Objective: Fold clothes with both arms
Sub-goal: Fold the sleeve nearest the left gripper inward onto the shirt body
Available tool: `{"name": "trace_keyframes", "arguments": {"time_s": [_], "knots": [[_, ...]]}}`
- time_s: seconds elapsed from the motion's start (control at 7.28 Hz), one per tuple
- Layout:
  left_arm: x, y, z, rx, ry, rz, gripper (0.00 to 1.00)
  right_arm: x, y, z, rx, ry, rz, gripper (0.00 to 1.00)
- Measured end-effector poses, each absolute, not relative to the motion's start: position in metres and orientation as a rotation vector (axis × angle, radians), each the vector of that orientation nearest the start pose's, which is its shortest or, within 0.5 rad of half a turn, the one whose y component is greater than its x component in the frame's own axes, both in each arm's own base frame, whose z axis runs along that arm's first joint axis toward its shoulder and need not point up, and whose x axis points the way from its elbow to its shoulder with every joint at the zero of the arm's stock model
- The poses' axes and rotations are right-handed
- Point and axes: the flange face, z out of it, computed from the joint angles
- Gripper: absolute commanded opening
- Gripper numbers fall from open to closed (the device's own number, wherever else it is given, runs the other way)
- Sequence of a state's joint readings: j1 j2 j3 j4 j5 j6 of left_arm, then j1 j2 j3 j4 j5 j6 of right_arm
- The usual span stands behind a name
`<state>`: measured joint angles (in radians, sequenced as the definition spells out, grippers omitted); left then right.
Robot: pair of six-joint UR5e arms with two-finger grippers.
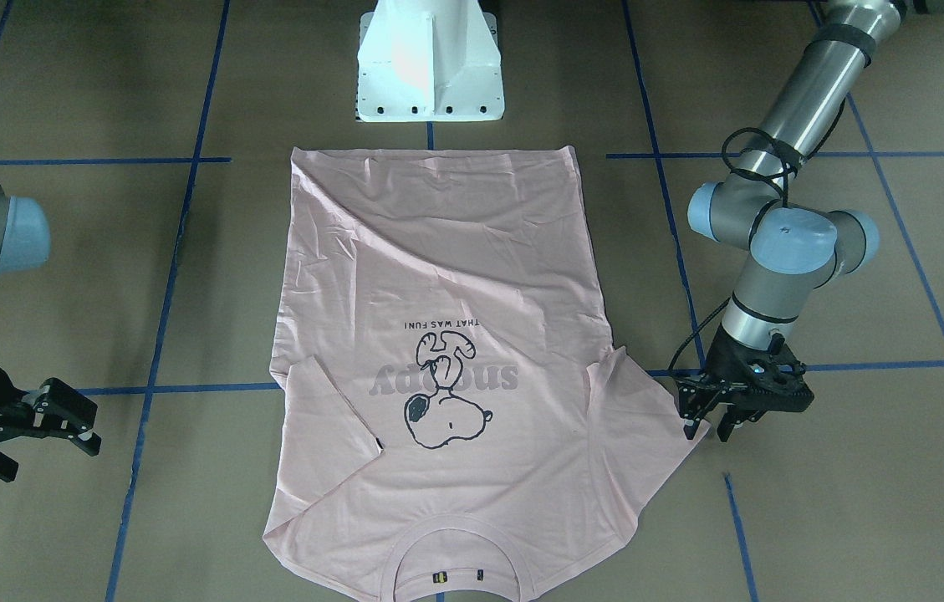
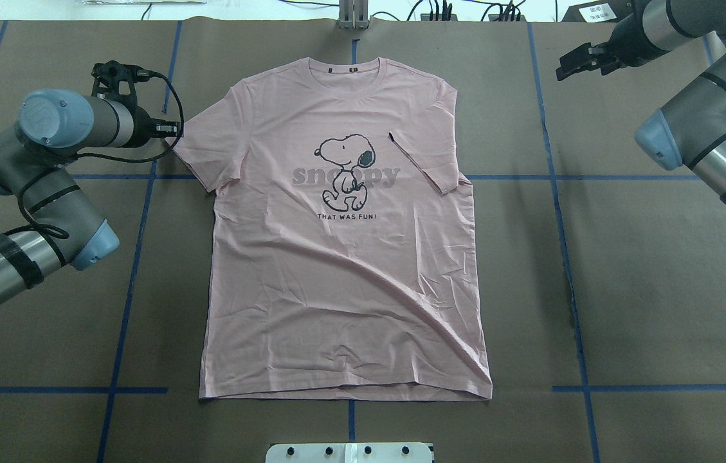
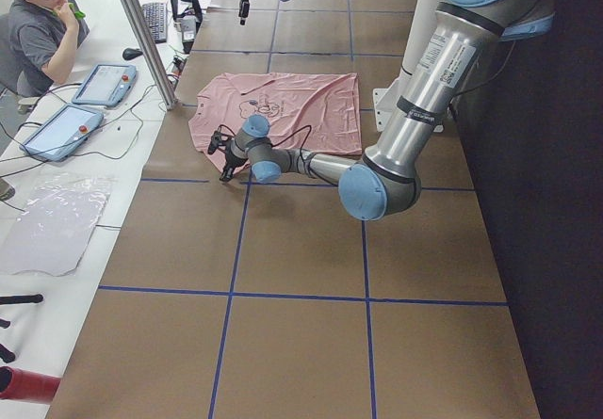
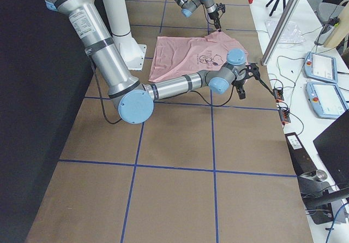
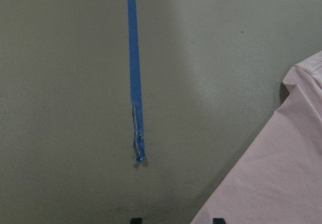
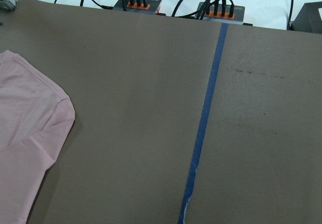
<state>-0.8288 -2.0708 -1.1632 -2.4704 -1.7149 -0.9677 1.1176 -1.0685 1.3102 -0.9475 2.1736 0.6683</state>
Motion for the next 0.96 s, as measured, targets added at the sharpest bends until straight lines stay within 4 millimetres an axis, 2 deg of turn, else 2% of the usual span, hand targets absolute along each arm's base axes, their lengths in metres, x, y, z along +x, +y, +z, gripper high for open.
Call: {"name": "trace_keyframes", "arguments": {"time_s": [0.14, 0.55, 0.82, 0.96], "knots": [[0.409, -0.618, 0.47, 0.551, 0.836, -0.131, 0.0, -0.243, -0.674, 0.419, 0.408, -0.921, -0.063, 1.0], [0.408, -0.614, 0.464, 0.56, 0.846, -0.115, 0.0, -0.243, -0.675, 0.418, 0.408, -0.921, -0.063, 1.0], [0.408, -0.61, 0.438, 0.567, 0.86, -0.105, 0.0, -0.242, -0.675, 0.418, 0.409, -0.92, -0.062, 1.0], [0.412, -0.611, 0.414, 0.553, 0.847, -0.105, 0.0, -0.242, -0.675, 0.418, 0.409, -0.92, -0.062, 1.0]]}}
